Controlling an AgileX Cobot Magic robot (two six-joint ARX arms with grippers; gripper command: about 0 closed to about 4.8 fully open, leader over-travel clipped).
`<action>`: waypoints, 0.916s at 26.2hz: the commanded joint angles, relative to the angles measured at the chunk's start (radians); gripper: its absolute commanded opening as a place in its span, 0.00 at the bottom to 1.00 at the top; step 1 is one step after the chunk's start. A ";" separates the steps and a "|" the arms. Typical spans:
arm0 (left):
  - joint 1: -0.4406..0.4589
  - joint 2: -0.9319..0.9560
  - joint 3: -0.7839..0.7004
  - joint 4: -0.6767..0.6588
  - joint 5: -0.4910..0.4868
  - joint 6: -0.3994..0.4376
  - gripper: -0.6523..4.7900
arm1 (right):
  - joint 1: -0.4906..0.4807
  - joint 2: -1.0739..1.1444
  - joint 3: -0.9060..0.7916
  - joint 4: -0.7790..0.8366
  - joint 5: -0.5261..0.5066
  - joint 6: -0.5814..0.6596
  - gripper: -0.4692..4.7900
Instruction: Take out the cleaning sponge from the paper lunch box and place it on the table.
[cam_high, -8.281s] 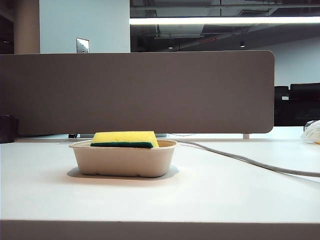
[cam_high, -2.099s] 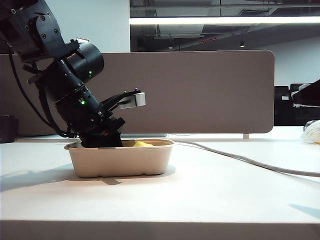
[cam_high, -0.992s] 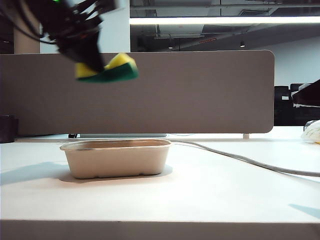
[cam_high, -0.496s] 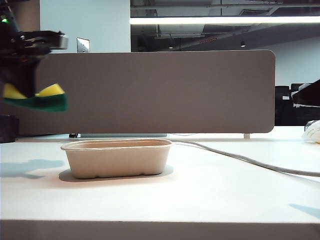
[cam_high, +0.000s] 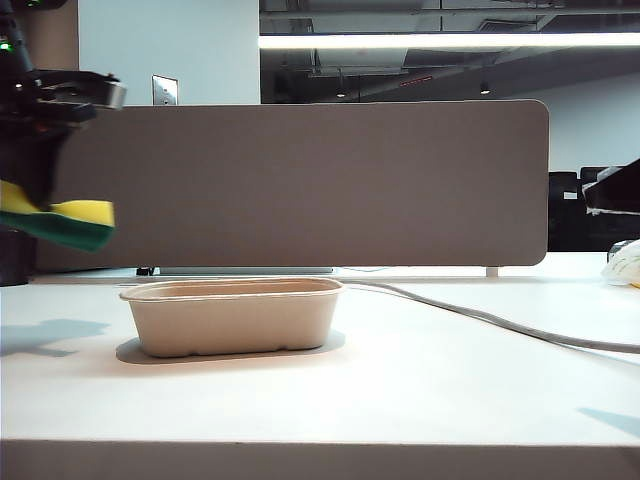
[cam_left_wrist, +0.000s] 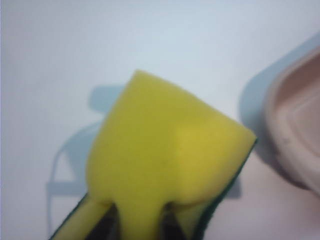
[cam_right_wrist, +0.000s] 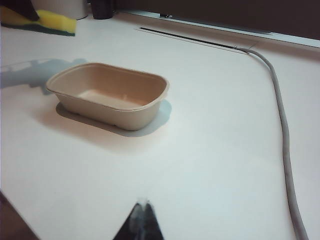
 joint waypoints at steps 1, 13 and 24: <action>0.001 -0.003 0.002 -0.033 -0.017 -0.017 0.29 | 0.001 0.001 0.001 0.014 0.001 0.000 0.08; 0.000 -0.003 0.002 -0.069 0.074 -0.021 0.83 | 0.001 0.001 0.001 0.014 0.001 0.000 0.08; 0.000 -0.026 0.003 -0.062 0.120 -0.066 0.52 | 0.001 0.000 0.001 0.014 0.001 0.000 0.08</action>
